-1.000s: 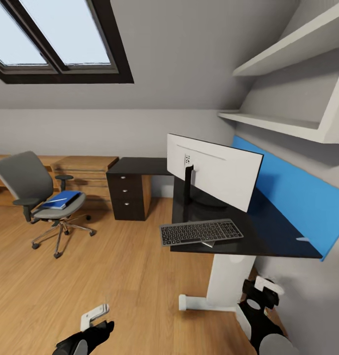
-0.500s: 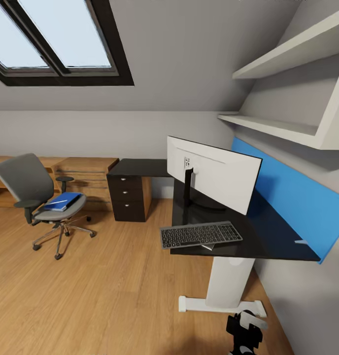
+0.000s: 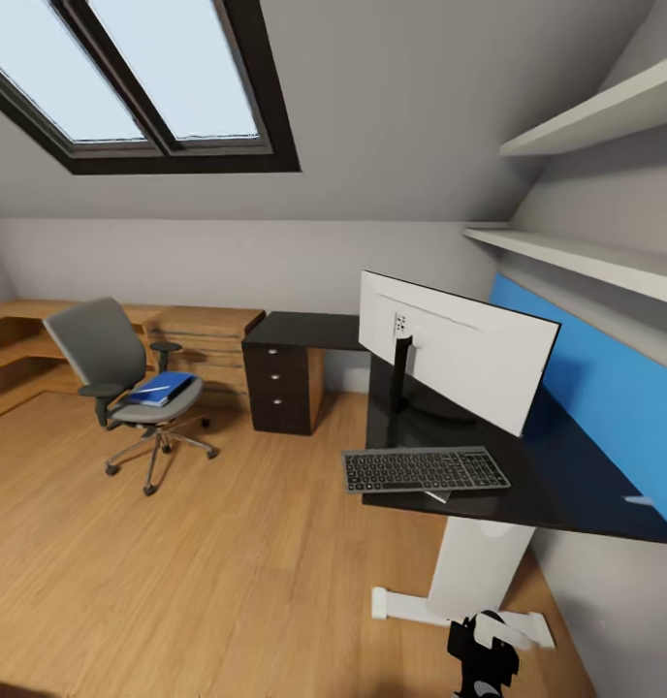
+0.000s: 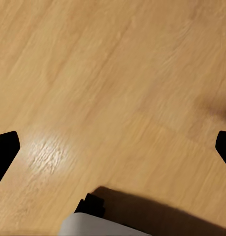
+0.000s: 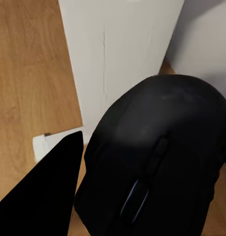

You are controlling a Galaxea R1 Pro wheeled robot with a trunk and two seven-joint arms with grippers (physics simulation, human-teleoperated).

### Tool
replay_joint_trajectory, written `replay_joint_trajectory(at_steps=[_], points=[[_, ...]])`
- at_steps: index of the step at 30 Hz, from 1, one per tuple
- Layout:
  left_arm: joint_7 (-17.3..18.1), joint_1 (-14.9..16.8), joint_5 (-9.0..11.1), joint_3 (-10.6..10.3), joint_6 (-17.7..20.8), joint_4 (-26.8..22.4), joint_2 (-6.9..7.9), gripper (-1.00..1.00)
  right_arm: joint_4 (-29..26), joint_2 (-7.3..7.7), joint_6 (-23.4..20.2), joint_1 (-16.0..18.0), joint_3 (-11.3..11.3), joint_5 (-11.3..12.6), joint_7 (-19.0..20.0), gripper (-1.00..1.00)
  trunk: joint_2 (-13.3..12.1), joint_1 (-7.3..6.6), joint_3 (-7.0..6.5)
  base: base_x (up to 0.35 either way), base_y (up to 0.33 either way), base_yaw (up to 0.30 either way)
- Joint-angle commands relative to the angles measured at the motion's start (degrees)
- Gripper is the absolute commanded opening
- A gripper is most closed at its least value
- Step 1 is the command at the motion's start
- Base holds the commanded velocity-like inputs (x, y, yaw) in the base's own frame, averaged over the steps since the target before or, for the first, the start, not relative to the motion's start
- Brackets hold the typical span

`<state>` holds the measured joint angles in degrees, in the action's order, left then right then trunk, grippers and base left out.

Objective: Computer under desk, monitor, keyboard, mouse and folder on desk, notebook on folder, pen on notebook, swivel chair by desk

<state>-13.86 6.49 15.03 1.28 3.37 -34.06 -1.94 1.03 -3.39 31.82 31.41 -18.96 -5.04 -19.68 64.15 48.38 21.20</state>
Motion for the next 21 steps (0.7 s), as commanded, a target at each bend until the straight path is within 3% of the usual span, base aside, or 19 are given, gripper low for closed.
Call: replay_joint_trajectory(at_steps=[1,5,13,17,18,21], points=[[-0.1,0.0,0.3,0.1,0.3,-0.1,-0.02,1.00,0.1,-0.01,0.2,0.1,-0.3,-0.6,-0.3,-1.00,0.0,0.00,0.07,0.000,0.000,0.280],[-0.1,0.0,0.3,0.1,0.2,-0.1,-0.02,1.00,0.1,0.01,0.2,0.1,-0.3,-0.8,1.1,-1.00,0.0,0.00,0.07,0.071,0.138,0.202],[-0.1,0.0,0.4,0.2,0.1,-0.1,-0.02,1.00,0.1,0.03,0.3,-0.3,-0.3,-0.9,2.3,-1.00,0.0,0.00,0.07,0.148,0.267,0.009],[-0.1,0.0,0.3,-0.7,0.1,-0.1,-0.43,1.00,0.1,0.05,0.3,-0.4,-0.2,-1.0,2.4,-1.00,0.0,0.00,0.07,0.007,0.012,0.249],[-0.4,0.0,0.3,-4.7,0.1,-0.1,-0.51,1.00,0.0,0.05,0.2,-0.7,-0.2,-2.9,2.4,-1.00,0.0,0.00,0.07,0.001,0.001,0.275],[-0.5,0.0,0.3,-7.5,0.1,-0.1,-0.52,1.00,0.1,0.05,0.2,-1.1,-0.2,-6.1,2.4,-1.00,0.0,0.00,0.07,0.000,0.000,0.277]])
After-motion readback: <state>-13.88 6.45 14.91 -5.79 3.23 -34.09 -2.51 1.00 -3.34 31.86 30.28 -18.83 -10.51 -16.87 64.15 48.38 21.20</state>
